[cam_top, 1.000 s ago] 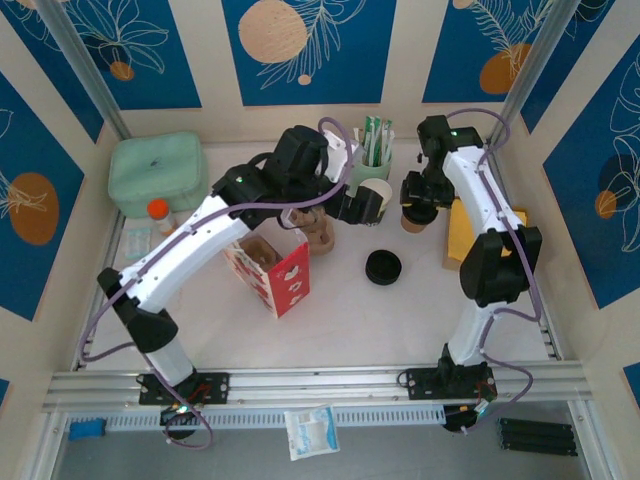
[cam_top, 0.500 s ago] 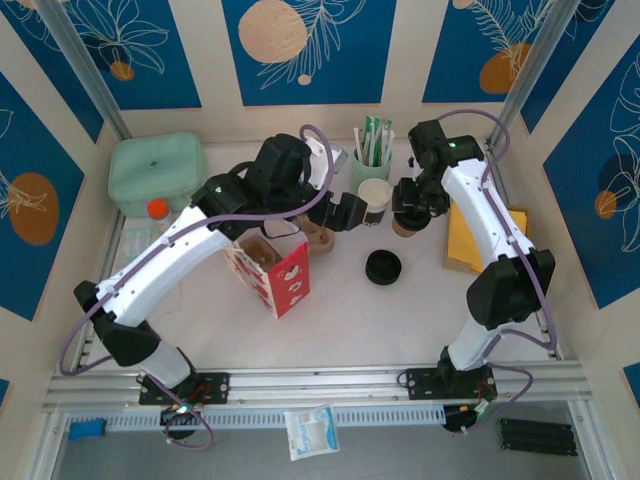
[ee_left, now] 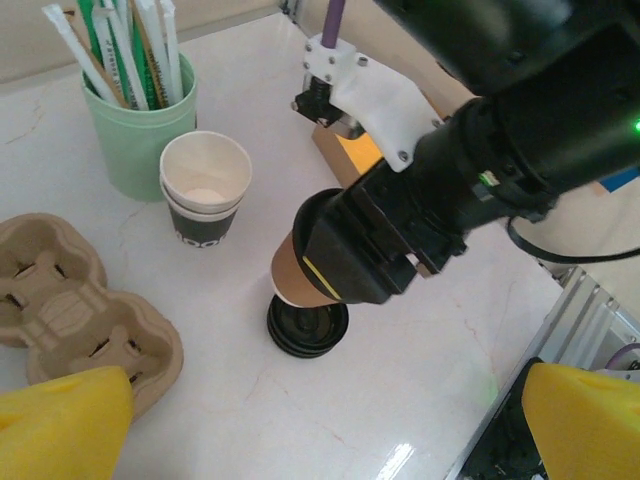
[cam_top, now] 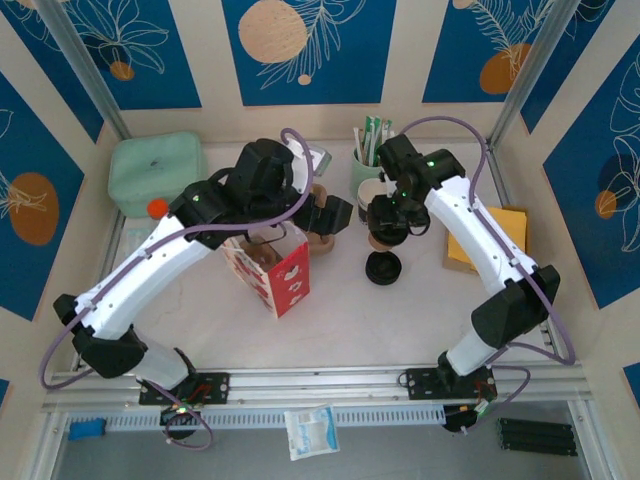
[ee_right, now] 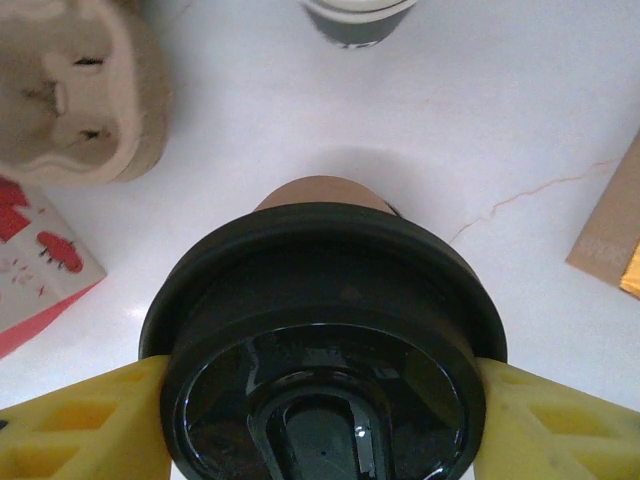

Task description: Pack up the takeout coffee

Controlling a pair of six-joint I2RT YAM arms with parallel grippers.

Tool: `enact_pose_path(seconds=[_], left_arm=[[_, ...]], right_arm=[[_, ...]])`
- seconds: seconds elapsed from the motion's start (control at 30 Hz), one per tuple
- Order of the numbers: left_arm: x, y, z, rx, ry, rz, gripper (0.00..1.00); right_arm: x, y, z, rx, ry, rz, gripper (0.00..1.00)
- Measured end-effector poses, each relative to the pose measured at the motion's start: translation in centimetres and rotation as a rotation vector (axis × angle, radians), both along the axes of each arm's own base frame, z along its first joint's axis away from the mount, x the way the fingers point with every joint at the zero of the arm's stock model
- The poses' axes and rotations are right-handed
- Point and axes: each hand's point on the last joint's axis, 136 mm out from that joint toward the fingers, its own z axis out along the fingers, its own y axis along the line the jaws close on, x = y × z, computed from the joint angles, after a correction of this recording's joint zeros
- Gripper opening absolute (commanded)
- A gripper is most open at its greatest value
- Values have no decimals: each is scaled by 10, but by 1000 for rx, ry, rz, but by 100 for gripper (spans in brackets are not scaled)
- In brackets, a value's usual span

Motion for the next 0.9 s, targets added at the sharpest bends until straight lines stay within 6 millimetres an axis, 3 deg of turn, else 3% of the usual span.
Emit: enact_pose_path(seconds=[0.17,0.3,0.47,0.9], left_arm=[[-4,18,1,21,-16,40,99],[-8,36,3,36,-38,80,99],[-13,61,6,52,-72,140,99],[1,134,6,74,-115,361,99]], right_arm=[[-20,25,10,3,-2,75,64],[-33,44,30,18,-33,132,64],[-50,65,65,55,-99,195,64],[-80,85,153,183,-277,275,63]])
